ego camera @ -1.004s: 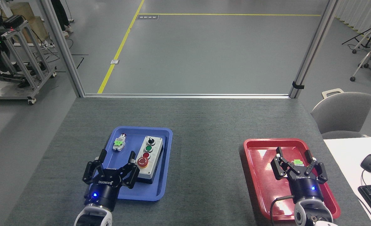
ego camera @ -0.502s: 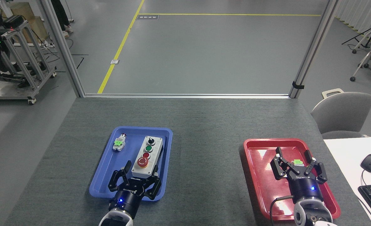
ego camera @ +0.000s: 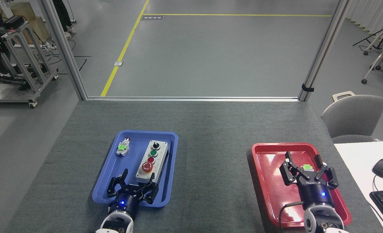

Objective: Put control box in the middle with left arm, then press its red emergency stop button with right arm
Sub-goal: 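Lower the left gripper to the near end of the grey control box, then close the left gripper on the near end of the control box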

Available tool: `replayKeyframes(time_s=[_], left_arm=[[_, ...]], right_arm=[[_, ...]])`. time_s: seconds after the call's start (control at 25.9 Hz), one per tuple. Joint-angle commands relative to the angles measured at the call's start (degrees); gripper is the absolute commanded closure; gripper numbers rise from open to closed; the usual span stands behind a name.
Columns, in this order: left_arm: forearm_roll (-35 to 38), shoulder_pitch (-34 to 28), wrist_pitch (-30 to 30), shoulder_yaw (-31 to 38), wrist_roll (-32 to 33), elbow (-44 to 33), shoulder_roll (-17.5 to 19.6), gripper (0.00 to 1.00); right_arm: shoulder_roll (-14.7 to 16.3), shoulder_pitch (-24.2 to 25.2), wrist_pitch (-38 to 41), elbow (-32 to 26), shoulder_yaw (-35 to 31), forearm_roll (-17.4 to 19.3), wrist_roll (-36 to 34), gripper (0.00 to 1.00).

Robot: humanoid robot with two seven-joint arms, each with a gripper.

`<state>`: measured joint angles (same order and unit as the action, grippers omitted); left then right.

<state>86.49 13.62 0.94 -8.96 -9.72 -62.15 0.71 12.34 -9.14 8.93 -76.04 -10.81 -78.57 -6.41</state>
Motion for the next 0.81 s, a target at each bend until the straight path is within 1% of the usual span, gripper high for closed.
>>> replayKeyframes(time_s=[0.0,0.42,0.77], left_arm=[[0.08,1.32,0.29,0.0,0.05,2.3,-0.1,0.01],[0.0,5.19,0.2,-0.09,-0.04,11.17,-0.8,0.01],[-1.06,5.45,0.03,0.09,0.22,11.17,-1.33,0.01]], right_arm=[[0.14,0.0,0.03,0.02,0.0,0.0,-0.27,0.0],[0.23,-0.09,0.03,0.1,0.0,0.0,-0.27,0.0],[0.23,-0.09,0.03,0.28,0.0,0.0,-0.27,0.0]])
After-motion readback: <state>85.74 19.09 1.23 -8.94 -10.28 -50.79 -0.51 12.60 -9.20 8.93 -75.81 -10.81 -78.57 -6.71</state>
